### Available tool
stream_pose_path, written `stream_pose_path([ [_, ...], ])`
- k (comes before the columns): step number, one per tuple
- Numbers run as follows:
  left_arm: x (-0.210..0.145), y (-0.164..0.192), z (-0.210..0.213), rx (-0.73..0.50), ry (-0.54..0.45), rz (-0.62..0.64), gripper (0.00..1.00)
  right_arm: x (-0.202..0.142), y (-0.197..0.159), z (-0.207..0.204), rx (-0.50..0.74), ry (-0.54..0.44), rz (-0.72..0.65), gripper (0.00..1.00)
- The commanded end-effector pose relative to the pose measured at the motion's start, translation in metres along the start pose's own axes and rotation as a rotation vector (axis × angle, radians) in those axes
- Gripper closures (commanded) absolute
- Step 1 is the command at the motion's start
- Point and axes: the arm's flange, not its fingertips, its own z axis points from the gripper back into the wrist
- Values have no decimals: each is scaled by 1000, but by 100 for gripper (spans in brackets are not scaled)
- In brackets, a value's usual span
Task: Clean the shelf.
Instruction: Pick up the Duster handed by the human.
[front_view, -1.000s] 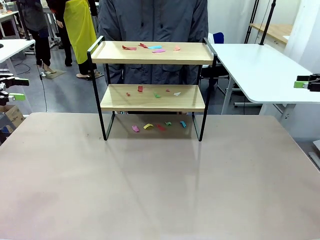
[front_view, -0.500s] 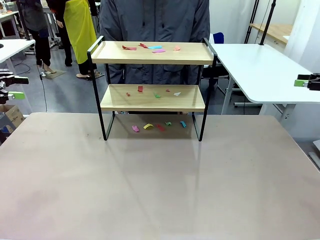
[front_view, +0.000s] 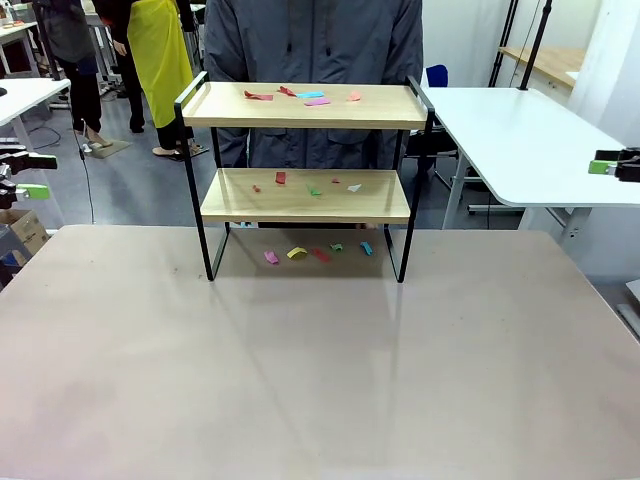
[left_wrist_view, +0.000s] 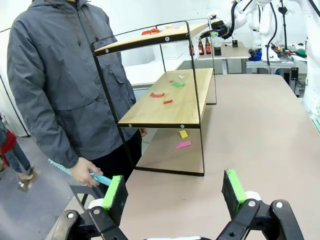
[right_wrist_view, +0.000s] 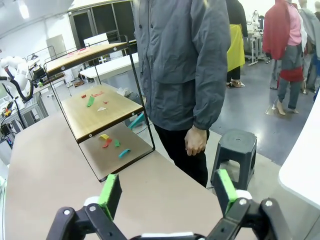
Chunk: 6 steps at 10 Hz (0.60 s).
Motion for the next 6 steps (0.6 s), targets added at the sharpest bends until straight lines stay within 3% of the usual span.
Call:
stream_pose_path([
  [1, 2, 0, -1, -1, 5, -6, 0, 1, 3, -1, 4, 7, 3, 0],
  [6, 2, 0, -1, -1, 5, -6, 0, 1, 3, -1, 4, 7, 3, 0],
])
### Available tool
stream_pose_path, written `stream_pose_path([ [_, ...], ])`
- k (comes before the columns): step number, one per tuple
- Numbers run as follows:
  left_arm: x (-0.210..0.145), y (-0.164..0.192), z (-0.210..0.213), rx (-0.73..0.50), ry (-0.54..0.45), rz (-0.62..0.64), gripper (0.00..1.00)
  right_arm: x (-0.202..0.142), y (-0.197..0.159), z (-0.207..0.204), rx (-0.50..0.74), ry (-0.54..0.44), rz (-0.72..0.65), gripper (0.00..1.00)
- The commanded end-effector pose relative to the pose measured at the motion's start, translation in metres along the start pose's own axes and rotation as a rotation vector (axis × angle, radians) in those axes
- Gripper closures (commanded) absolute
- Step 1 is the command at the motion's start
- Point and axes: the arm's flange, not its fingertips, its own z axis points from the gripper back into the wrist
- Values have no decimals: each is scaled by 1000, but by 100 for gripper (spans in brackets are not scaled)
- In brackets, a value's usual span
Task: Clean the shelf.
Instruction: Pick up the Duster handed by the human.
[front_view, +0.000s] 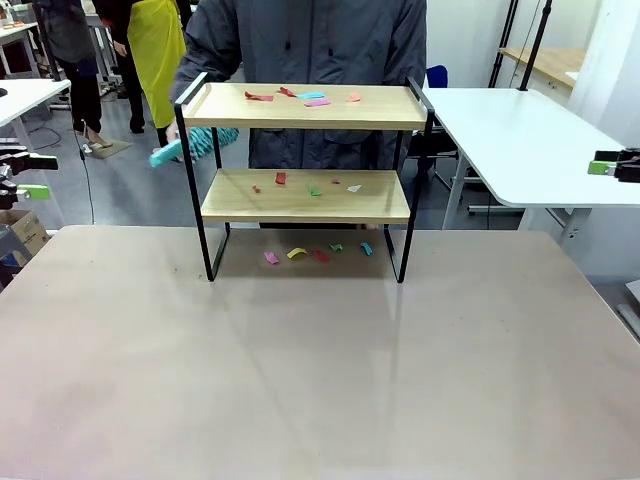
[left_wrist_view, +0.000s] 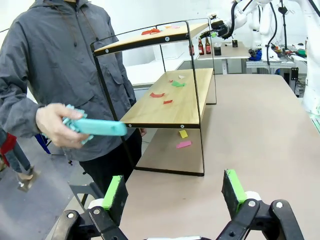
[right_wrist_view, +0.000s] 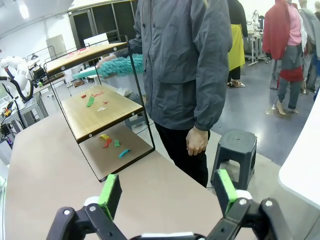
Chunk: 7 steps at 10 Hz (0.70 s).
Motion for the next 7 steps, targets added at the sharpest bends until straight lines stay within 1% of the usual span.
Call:
stream_pose_path([
  [1, 2, 0, -1, 0, 5, -6, 0, 1, 3, -1, 3, 7, 3, 0],
  [7, 2, 0, -1, 0, 5, -6, 0, 1, 3, -1, 3, 7, 3, 0],
])
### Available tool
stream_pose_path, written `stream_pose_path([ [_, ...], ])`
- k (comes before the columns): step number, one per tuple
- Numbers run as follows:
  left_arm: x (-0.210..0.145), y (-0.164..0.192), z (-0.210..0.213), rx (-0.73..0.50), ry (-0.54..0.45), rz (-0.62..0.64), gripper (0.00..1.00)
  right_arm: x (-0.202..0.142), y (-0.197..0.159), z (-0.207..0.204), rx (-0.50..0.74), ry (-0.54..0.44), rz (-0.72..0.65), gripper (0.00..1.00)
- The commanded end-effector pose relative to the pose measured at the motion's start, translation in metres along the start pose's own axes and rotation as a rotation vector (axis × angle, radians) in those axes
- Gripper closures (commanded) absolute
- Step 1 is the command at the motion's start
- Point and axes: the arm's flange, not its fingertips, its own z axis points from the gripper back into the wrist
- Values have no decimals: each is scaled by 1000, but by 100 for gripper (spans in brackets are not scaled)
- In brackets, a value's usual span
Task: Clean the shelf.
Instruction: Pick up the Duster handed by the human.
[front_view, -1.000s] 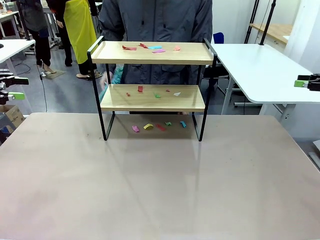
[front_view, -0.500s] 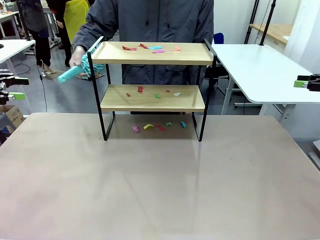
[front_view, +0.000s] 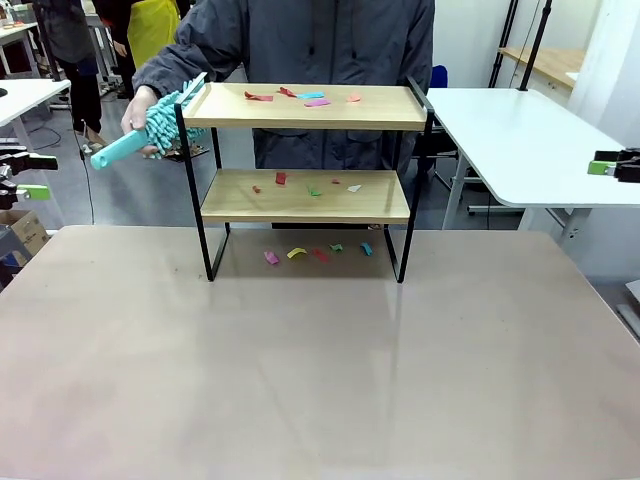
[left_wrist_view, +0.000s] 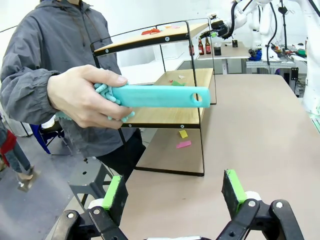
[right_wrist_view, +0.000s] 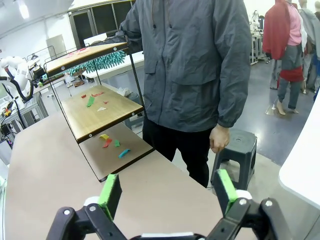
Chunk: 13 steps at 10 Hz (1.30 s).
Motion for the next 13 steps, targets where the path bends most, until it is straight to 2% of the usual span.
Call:
stream_pose_path([
  [1, 2, 0, -1, 0, 5, -6, 0, 1, 3, -1, 3, 7, 3, 0],
  [7, 0, 0, 0, 0, 0, 0, 0, 1, 3, -1, 3, 7, 3, 0],
  [8, 30, 0, 6, 16, 41, 27, 0, 1, 3, -1, 3, 7, 3, 0],
  [9, 59, 2, 16, 83, 141, 100, 0, 1, 3, -1, 3, 7, 3, 0],
  [10, 89, 8, 26, 133, 179, 163, 0, 1, 3, -1, 3, 7, 3, 0],
  [11, 132, 4, 41, 158, 229, 193, 0, 1, 3, -1, 3, 7, 3, 0],
  [12, 175, -4, 43, 286, 452, 319, 0, 1, 3, -1, 3, 7, 3, 0],
  [13, 209, -22, 44, 313, 524, 337, 0, 1, 3, -1, 3, 7, 3, 0],
])
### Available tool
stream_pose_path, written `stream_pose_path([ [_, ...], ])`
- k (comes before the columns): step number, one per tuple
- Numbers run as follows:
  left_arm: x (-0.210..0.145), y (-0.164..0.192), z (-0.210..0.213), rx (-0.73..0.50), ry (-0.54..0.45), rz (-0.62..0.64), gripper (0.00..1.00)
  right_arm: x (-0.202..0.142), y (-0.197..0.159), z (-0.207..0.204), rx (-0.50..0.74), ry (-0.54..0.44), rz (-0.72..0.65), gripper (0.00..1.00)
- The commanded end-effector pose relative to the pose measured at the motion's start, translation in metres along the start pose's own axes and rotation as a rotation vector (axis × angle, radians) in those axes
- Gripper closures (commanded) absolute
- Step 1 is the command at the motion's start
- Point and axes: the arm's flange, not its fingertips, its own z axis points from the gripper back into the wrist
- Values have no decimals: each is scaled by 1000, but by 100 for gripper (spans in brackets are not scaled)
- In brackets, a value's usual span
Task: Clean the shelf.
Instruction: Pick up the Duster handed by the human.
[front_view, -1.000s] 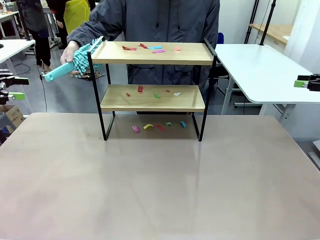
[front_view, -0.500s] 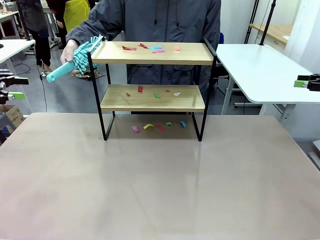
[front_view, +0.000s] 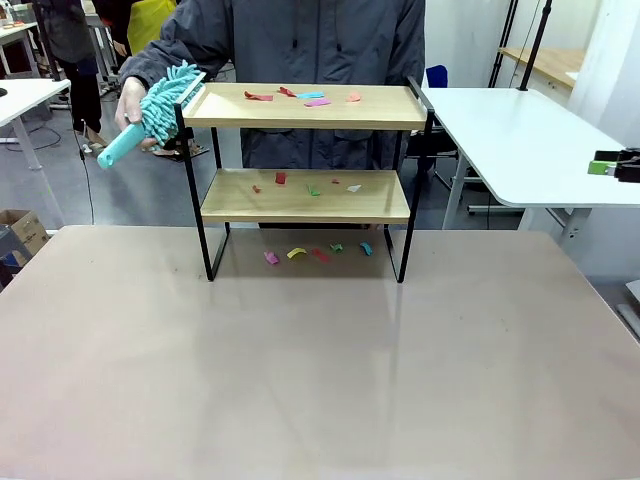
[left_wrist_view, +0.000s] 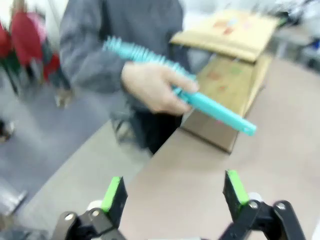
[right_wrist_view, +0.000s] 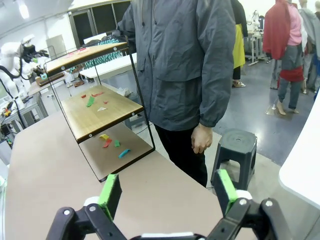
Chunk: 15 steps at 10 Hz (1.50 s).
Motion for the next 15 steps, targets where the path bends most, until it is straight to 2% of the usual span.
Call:
stream_pose_path([
  [1, 46, -52, 12, -19, 170, 88, 0, 1, 3, -1, 4, 7, 4, 0],
  [2, 65, -69, 16, -11, 182, 102, 0, 1, 3, -1, 4, 7, 4, 0],
  [3, 88, -94, 13, 44, 181, 51, 0, 1, 3, -1, 4, 7, 4, 0],
  [4, 104, -120, 0, 54, 238, 29, 0, 1, 3, -1, 4, 7, 4, 0],
  [5, 121, -146, -22, 117, 327, 69, 0, 1, 3, -1, 4, 7, 4, 0],
  [7, 138, -177, -53, 201, 379, 162, 0, 1, 3, -1, 4, 7, 4, 0],
  [8, 143, -186, -65, 211, 393, 215, 0, 1, 3, -1, 4, 7, 4, 0],
  [9, 144, -194, -80, 213, 457, 265, 0, 1, 3, -1, 4, 7, 4, 0],
  [10, 144, -183, -91, 238, 426, 280, 0, 1, 3, -1, 4, 7, 4, 0],
  [11, 132, -163, -94, 184, 326, 199, 0, 1, 3, -1, 4, 7, 4, 0],
  [12, 143, -196, -89, 215, 435, 237, 0, 1, 3, -1, 4, 7, 4, 0],
  [15, 143, -196, -89, 215, 435, 237, 0, 1, 3, -1, 4, 7, 4, 0],
])
